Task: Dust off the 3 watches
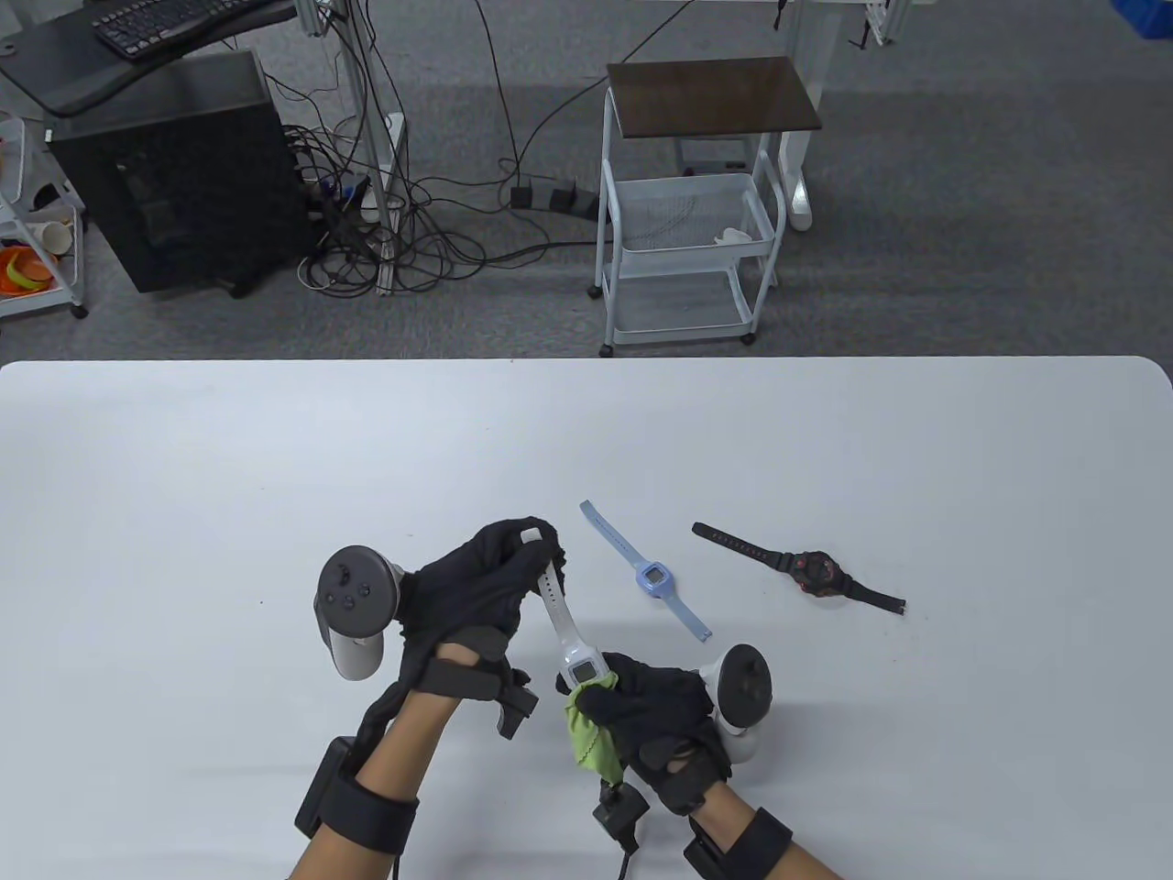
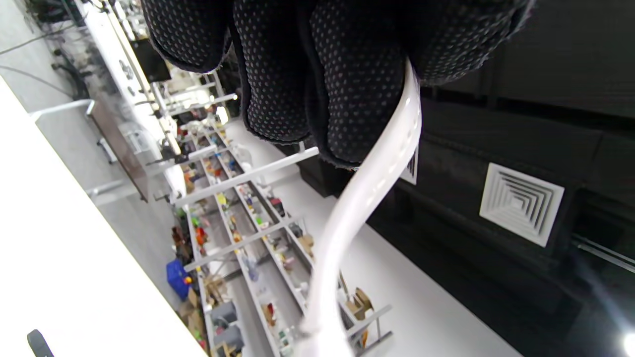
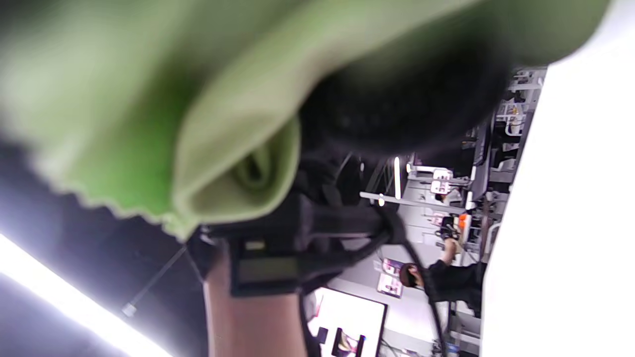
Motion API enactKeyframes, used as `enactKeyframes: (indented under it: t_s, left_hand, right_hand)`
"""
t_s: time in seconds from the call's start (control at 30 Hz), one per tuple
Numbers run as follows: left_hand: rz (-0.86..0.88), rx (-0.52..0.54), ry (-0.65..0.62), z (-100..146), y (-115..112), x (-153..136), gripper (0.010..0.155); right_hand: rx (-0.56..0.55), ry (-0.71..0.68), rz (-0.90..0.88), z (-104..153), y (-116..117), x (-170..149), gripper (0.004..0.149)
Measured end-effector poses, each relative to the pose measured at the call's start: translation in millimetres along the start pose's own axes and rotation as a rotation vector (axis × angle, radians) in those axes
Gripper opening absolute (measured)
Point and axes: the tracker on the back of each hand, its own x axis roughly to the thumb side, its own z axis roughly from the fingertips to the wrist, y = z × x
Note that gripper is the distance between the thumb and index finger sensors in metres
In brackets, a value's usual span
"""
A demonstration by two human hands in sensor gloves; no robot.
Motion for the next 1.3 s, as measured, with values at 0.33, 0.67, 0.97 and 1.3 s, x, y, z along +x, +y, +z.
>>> enactKeyframes:
  t_s: [0.33, 0.67, 0.97, 1.3]
  left_hand:
    - [-0.001, 0.002, -0.014, 0.1, -0.7, 3.7, 0.043]
    - [0.019, 0.026, -0.016, 0.6, 5.3, 2.3, 0.043]
    - [0.015, 0.021, -0.022, 1.0, 3.7, 4.6, 0.043]
    - [0.018, 0.023, -0.015, 0.1, 4.1, 1.4, 0.043]
  right_hand:
    - [0.015, 0.008, 0.044, -0.9, 2.8, -0.7, 0.053]
    - [0.006, 0.055, 0.107, 0.2, 1.5, -4.0, 0.054]
    - [0.031, 0.059, 0.107, 1.2, 4.2, -6.6, 0.048]
    - [0.004, 0.128, 0.117, 2.4, -1.7, -12.6, 0.050]
